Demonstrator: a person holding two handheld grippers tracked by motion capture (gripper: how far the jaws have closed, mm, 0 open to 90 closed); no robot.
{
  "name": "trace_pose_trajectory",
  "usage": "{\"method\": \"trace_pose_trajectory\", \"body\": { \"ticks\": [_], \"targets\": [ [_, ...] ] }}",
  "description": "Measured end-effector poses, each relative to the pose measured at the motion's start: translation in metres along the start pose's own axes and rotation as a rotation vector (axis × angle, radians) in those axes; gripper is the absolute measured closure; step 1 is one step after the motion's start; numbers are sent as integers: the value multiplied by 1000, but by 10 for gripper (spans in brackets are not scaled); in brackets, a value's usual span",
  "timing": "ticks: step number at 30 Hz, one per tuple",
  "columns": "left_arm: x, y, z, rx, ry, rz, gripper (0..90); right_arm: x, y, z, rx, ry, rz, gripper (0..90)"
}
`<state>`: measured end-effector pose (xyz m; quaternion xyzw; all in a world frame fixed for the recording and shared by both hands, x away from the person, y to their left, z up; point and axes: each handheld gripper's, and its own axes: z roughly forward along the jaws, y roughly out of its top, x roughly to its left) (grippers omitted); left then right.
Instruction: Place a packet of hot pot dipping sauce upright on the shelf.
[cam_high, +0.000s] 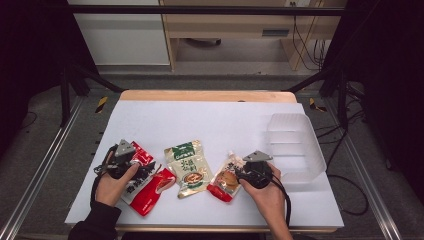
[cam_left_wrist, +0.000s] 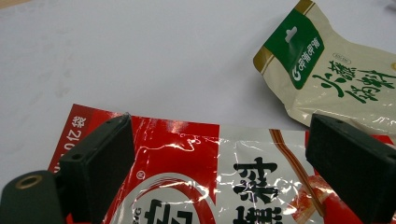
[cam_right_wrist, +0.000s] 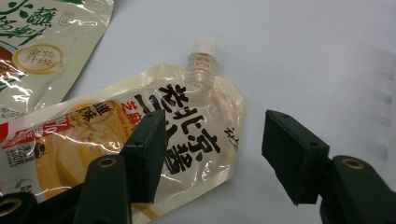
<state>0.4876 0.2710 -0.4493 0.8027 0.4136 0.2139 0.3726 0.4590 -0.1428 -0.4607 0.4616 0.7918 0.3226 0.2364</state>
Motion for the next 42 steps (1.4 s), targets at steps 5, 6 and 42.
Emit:
{"method": "trace_pose_trajectory", "body": {
  "ticks": [5,6,42],
  "targets": [
    [-4,1,1,3,-2,15,84,-2,-1,1,13,-8,18,421],
    [-5,1,1,5,-5,15,84,-3,-1,1,12,-8,16,421],
    [-19,5,3,12,-28,58,89,-2,-5,13,82,48,17,806]
  ]
}}
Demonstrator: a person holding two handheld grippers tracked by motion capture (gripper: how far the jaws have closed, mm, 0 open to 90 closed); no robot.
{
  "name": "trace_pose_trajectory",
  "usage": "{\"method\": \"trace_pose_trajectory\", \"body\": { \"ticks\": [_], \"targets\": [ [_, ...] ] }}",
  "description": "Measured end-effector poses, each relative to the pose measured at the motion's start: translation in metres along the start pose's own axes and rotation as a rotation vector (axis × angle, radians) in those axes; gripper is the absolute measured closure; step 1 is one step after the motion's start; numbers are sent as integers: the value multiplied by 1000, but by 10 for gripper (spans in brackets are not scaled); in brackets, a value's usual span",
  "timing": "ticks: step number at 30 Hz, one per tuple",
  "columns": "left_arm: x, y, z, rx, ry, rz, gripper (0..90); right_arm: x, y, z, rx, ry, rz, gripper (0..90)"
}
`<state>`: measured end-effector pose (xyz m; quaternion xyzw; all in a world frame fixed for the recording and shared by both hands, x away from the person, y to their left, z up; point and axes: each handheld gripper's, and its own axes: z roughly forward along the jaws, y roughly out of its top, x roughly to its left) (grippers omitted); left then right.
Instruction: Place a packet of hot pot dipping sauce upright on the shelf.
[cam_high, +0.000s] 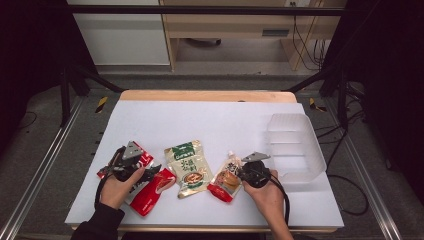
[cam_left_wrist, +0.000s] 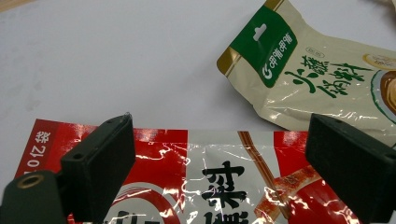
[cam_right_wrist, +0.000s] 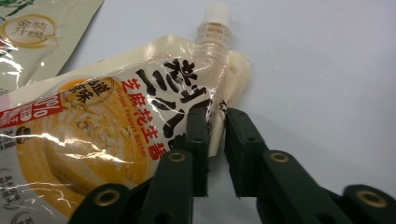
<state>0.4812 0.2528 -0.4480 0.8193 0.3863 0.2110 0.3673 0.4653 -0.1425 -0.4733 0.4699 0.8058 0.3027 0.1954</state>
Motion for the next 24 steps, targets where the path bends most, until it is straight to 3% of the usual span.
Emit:
{"method": "trace_pose_trajectory", "body": {
  "ticks": [4,9,12,20,24],
  "targets": [
    [-1,1,-1,-1,-8,3,93,2,4,-3,-11,-1,-29,876],
    [-3,8,-7,-6,-32,21,99,3,19,-25,-90,4,-61,891],
    [-4,13,-12,-25,-42,27,106,6,33,-43,-146,13,-121,895],
    [-9,30,-26,-56,-116,40,112,21,69,-81,-238,139,-229,900],
    [-10,37,-28,-39,-139,65,117,24,84,-83,-260,145,-271,900]
  ]
}}
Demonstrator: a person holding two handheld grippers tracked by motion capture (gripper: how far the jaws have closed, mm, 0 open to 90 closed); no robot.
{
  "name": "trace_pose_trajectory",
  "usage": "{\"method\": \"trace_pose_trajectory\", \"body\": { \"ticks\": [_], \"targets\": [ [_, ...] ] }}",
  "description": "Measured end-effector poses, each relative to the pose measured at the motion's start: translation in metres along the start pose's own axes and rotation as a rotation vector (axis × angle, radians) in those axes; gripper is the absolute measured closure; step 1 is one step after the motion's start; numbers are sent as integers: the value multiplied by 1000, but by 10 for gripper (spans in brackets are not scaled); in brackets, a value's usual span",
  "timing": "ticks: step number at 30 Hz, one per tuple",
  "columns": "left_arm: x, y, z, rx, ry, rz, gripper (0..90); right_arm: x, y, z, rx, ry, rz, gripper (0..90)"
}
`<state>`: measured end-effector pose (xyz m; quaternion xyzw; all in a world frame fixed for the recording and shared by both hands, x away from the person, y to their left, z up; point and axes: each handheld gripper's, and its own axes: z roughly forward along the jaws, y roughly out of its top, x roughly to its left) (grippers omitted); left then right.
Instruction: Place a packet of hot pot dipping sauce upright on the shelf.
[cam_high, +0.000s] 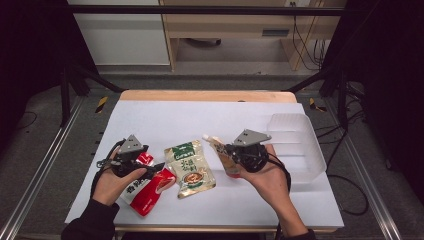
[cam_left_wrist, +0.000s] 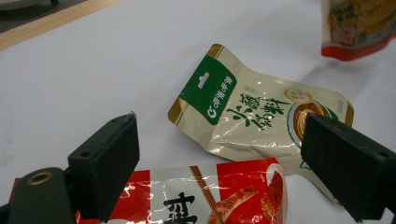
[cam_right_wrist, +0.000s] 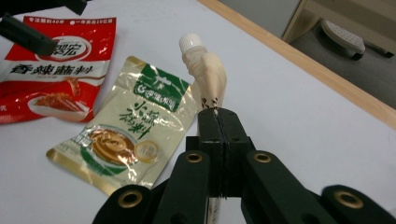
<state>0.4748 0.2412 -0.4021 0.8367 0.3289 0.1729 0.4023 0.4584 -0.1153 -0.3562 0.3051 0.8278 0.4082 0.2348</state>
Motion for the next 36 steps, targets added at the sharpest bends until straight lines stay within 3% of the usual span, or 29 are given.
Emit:
{"method": "trace_pose_trajectory", "body": {
  "ticks": [7,11,20,23,26,33,36],
  "targets": [
    [-1,15,-4,26,-24,49,146,-8,14,12,-18,32,7,900],
    [0,30,-6,30,-36,87,167,-1,26,20,-30,72,-17,900],
    [1,52,-15,11,-60,123,202,7,51,29,-58,151,-61,900],
    [1,55,-17,6,-67,125,227,10,56,29,-69,180,-67,900],
    [-2,61,-19,8,-90,158,298,14,60,29,-83,209,-80,900],
    [-3,71,-22,-15,-115,173,354,25,66,27,-92,249,-105,900],
    [-4,77,-23,-13,-125,200,377,30,69,28,-92,269,-114,900]
  ]
}}
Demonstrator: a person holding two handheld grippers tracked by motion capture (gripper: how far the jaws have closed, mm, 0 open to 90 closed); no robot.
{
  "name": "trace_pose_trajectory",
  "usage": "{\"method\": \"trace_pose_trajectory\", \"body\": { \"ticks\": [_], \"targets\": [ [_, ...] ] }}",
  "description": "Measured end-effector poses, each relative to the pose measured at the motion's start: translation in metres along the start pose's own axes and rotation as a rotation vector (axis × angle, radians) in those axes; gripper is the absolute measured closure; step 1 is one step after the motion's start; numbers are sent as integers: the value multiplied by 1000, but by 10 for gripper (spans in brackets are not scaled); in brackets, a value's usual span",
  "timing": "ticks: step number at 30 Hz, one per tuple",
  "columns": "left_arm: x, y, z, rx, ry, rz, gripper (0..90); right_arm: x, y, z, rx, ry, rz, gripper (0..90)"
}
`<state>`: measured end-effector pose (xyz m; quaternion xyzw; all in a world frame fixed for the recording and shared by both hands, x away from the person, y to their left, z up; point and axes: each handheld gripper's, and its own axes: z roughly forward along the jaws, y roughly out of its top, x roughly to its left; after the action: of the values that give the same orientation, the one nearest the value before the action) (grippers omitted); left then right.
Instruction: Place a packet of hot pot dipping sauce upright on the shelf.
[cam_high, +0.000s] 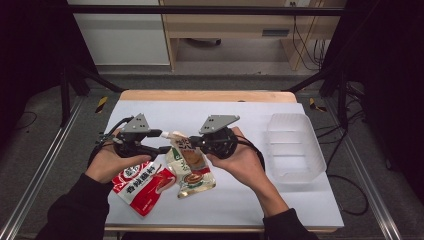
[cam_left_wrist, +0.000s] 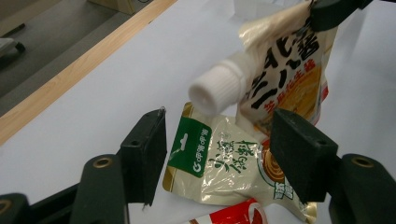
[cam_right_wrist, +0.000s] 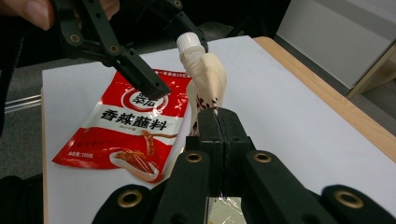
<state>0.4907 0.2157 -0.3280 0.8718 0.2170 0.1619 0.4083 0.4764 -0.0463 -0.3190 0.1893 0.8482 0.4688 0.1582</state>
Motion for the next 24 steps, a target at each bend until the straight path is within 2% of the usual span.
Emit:
{"method": "trace_pose_trajectory", "body": {
  "ticks": [9,12,15,18,24],
  "targets": [
    [1,9,-2,-12,-27,24,441,7,3,5,-3,29,-14,900],
    [4,8,-1,-15,-41,6,492,6,2,5,-15,41,1,900],
    [4,8,0,-8,-63,8,567,5,0,5,-14,45,6,900],
    [4,9,3,-3,-73,-12,589,4,-4,7,-11,41,16,900],
    [1,12,8,22,-93,-6,653,-1,-12,5,-9,31,38,900]
  ]
}}
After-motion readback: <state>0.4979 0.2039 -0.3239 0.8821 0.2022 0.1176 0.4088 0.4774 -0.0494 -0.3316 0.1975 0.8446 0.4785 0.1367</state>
